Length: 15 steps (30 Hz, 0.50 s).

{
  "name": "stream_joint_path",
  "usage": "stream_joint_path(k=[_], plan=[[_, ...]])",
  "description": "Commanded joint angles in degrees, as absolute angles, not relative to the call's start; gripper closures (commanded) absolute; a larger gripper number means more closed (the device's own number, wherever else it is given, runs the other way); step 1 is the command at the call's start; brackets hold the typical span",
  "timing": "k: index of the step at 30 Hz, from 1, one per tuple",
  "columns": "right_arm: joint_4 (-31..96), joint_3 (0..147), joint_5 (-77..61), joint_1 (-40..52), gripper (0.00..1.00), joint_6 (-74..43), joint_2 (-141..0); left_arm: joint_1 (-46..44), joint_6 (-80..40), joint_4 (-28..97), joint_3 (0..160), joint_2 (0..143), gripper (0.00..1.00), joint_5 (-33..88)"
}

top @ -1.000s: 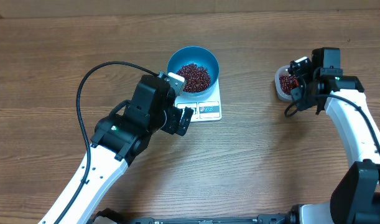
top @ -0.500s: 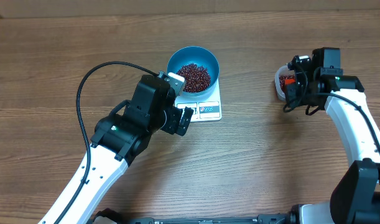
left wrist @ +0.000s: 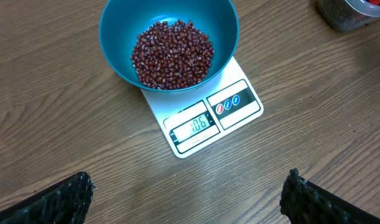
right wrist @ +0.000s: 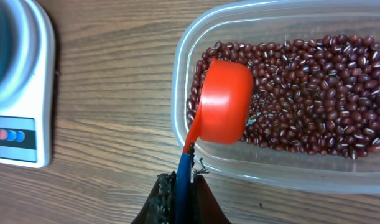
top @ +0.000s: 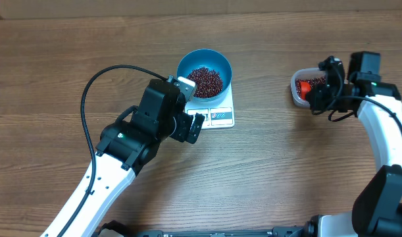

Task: Scoop item into bowl and weigh 150g on scale
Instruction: 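Scoop more beans from the tub with the right gripper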

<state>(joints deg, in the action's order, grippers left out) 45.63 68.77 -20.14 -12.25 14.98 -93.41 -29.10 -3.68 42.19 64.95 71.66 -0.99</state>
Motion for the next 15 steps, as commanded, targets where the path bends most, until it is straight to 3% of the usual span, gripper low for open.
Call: stream_joint_path(k=[1, 15], plan=[[45.52, 68.29, -30.35, -14.52, 0.96, 14.55, -94.48, -28.88, -3.42, 42.17, 64.51, 71.90, 0.00, -0.19], [45.93, 68.27, -48.86, -24.51, 0.97, 14.57, -103.28, -28.88, -3.42, 42.17, 64.51, 71.90, 0.00, -0.19]])
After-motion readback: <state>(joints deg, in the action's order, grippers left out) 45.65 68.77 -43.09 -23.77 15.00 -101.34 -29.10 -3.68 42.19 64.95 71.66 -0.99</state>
